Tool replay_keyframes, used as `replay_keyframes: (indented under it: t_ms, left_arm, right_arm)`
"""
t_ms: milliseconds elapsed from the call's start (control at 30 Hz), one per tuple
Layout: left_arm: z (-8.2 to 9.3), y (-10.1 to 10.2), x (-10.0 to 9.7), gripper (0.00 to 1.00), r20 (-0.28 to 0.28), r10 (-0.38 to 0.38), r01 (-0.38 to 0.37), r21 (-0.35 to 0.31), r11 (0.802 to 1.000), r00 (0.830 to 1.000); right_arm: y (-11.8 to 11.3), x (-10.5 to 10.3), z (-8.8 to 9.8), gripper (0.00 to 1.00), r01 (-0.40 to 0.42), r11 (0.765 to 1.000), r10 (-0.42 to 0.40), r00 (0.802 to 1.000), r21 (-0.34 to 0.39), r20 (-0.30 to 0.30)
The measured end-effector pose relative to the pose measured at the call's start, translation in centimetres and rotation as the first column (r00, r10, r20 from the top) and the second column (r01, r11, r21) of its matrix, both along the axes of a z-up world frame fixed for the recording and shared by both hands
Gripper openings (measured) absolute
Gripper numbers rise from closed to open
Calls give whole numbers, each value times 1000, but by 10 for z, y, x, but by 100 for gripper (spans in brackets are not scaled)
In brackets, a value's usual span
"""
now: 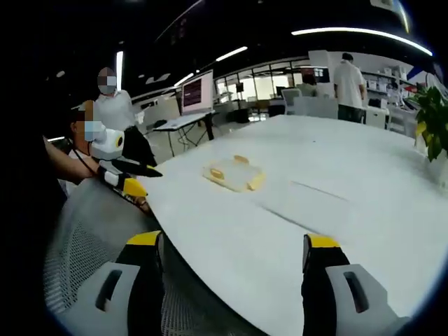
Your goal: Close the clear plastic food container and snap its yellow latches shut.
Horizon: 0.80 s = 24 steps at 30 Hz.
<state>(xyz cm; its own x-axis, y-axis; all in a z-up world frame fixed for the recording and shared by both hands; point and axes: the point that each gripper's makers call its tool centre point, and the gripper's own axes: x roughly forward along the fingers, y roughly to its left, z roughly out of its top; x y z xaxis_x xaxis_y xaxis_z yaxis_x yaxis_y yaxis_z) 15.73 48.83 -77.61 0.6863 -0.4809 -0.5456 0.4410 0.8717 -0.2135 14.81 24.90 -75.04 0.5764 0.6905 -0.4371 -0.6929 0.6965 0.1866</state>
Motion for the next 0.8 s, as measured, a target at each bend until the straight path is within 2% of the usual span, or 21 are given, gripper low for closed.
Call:
replay_keyframes:
  t_ms: [500,567,800]
  left_arm:
    - [3,-4,0,84,4,-27,27,-10,1000,1000]
    - [5,-7,0,84,0,-32,32,-43,999,999]
    - [10,-8,2,84,17,-55,55,-21,998,998]
  right_arm:
    - [1,2,3,84,2,1000,-2,1000,18,1]
    - [2,2,4,84,-2,1000,2,1000,17,5]
    - [3,2,10,85,-10,1000,10,1000,19,13]
